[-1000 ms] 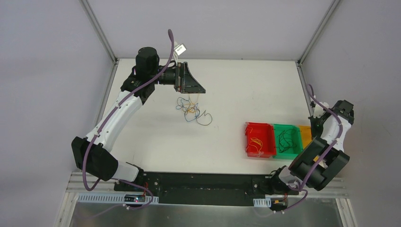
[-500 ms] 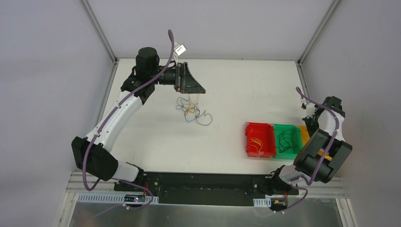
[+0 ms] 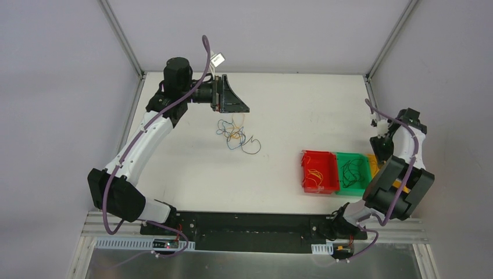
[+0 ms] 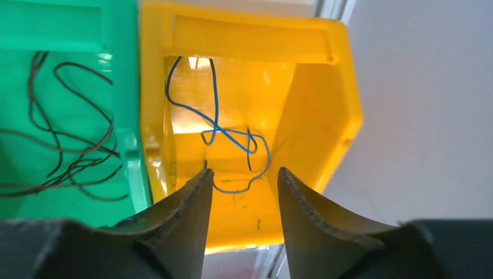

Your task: Untangle the cables

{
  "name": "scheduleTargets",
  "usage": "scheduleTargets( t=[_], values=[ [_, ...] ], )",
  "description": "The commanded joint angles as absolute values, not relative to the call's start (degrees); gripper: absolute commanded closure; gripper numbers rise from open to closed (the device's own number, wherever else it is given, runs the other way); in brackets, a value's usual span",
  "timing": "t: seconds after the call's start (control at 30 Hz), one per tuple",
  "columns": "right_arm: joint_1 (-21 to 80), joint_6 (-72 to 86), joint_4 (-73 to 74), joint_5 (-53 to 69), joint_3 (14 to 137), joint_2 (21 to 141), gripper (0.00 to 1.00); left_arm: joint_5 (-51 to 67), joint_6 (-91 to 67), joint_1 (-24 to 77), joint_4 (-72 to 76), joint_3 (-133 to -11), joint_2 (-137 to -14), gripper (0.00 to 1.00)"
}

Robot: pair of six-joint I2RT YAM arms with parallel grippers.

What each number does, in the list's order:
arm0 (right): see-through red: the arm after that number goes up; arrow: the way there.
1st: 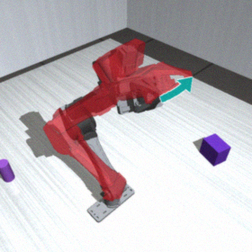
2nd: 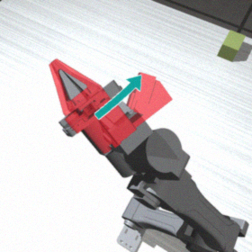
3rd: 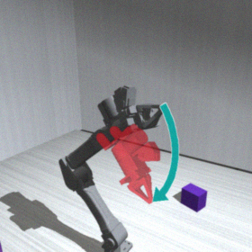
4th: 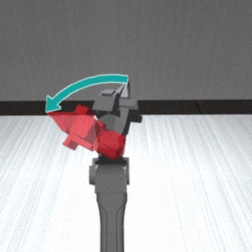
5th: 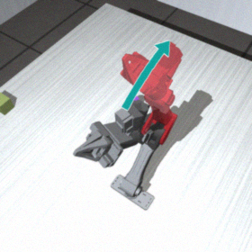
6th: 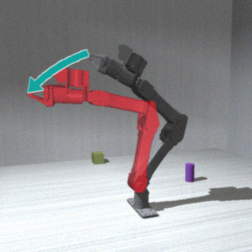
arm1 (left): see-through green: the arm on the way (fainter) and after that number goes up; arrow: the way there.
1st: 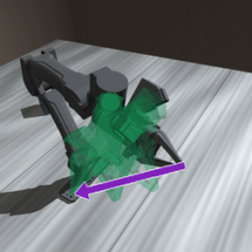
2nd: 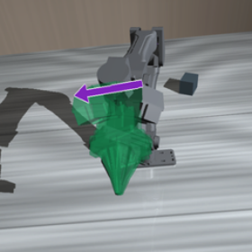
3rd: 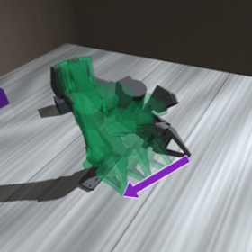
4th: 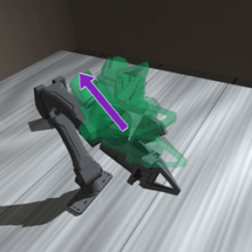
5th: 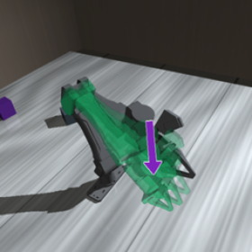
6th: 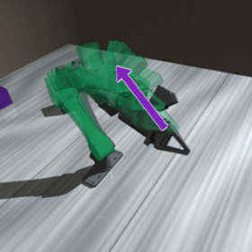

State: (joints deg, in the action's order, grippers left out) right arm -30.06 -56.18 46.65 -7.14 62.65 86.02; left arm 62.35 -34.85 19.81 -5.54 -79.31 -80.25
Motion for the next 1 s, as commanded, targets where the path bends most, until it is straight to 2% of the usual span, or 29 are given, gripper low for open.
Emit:
scheduleTargets(
  t=[0.0,0.13,0.23,0.37,0.53,0.63,0.8,0.97],
  values=[
    [-29.81,-54.47,56.82,-4.91,71.21,80.14,0.49,62.15,-33.33,17.14,-6.59,-79.51,-79.81,0.01],
    [-29.72,-53.12,64.12,-1.52,78.88,78.89,0.41,61.17,-30.77,12.16,-12.72,-79.37,-81.12,0.01],
    [-28.60,-48.80,71.62,8.11,88.15,79.48,0.34,56.59,-24.39,8.99,-19.80,-78.12,-81.56,0.01],
    [-17.38,-38.56,76.15,15.61,94.90,81.55,0.32,51.09,-15.06,7.96,-26.91,-75.03,-84.32,0.03],
    [1.69,-26.23,69.55,23.20,95.93,88.55,0.32,49.33,-10.13,7.82,-29.44,-74.63,-92.74,0.22],
    [10.05,-20.43,62.44,27.51,95.71,93.95,0.32,47.54,-9.82,7.82,-29.44,-75.63,-97.08,0.30],
    [21.89,-15.81,54.34,27.20,96.83,104.18,0.34,43.65,-10.48,7.41,-29.09,-76.93,-102.17,0.35],
    [28.28,-9.13,41.48,25.74,95.03,111.18,0.35,43.14,-11.36,7.03,-27.79,-77.27,-105.64,0.40]
  ],
)
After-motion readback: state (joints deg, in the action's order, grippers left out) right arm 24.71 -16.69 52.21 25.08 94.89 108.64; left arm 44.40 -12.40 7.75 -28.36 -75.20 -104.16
